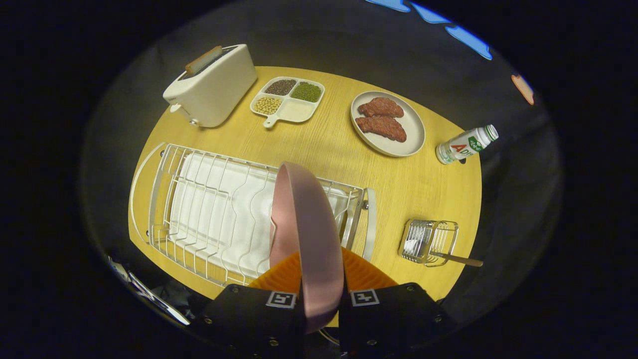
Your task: Take the plate from the dish rack, then take the spoon from the basket and place it into the plate.
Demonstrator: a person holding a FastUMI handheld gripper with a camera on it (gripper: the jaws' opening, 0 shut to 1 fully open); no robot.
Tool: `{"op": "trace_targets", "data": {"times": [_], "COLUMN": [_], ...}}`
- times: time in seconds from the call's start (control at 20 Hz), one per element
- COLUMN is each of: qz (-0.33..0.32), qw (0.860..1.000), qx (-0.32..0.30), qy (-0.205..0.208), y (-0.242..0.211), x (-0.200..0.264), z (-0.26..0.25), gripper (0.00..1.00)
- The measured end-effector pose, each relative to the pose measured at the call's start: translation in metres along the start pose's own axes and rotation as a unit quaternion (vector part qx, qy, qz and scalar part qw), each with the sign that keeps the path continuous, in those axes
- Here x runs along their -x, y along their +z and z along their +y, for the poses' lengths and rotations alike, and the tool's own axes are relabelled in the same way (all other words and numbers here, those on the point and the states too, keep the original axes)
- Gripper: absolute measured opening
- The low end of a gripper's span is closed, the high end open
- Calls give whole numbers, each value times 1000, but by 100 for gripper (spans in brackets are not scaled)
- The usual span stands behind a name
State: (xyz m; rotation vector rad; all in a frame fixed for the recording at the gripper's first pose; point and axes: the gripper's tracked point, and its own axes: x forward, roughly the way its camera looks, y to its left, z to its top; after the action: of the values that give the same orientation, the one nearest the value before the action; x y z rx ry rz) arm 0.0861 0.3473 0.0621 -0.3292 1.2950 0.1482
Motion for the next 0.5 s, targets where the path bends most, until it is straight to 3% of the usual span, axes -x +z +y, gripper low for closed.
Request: {"op": "trace_targets", "data": {"times": [0.5], "qz": [0], "qw": [997], "qx": [66], "qy": [-36], "y": [10], "x": [13], "z": [-1], "gripper": [25]}}
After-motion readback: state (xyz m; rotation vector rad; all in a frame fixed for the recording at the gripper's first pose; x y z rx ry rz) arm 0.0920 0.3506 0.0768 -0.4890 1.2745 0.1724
